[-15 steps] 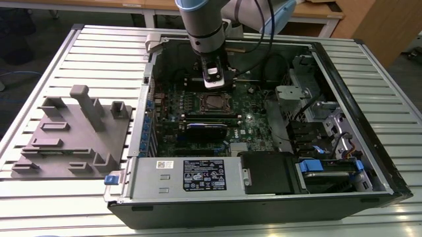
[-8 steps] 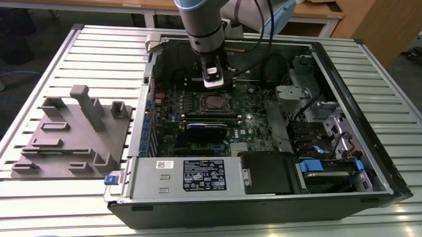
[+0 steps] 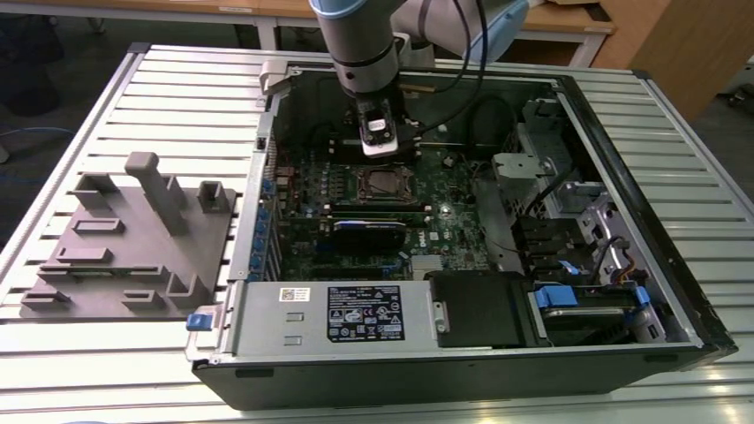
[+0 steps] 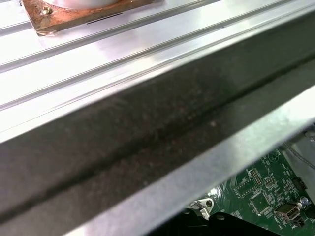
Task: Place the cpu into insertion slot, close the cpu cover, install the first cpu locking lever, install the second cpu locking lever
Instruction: 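Install the first cpu locking lever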
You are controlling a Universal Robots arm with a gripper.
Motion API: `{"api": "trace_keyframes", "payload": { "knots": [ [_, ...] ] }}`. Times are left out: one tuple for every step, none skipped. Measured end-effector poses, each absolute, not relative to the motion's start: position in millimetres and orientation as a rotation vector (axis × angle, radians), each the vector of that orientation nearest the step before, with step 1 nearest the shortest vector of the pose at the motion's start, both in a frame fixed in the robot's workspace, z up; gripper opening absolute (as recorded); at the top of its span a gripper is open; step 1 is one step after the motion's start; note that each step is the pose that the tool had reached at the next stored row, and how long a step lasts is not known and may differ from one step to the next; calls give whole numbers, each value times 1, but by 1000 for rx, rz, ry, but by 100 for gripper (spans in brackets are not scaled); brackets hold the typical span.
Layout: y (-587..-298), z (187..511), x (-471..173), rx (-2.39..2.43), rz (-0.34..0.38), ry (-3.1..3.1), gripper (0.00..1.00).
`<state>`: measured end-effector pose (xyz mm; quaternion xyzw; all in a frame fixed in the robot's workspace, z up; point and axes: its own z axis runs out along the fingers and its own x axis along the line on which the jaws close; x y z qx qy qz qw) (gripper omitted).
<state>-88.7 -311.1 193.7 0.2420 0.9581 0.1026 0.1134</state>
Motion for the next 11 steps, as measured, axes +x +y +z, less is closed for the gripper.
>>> {"api": "trace_keyframes", "payload": {
  "knots": [
    [-311, 194, -89, 709, 301, 2809, 10],
    [-311, 193, -89, 708, 302, 2806, 10],
    [-311, 193, -89, 706, 303, 2803, 10],
    [-311, 193, -89, 705, 304, 2801, 10],
    [-311, 193, -89, 704, 304, 2801, 10],
    [-311, 193, -89, 704, 304, 2801, 10],
    [-311, 193, -89, 704, 304, 2801, 10],
    [-311, 193, -89, 704, 304, 2800, 10],
    [-311, 193, -89, 704, 304, 2801, 10],
    [-311, 193, -89, 704, 304, 2800, 10],
    [-311, 193, -89, 704, 304, 2800, 10]
  ]
}}
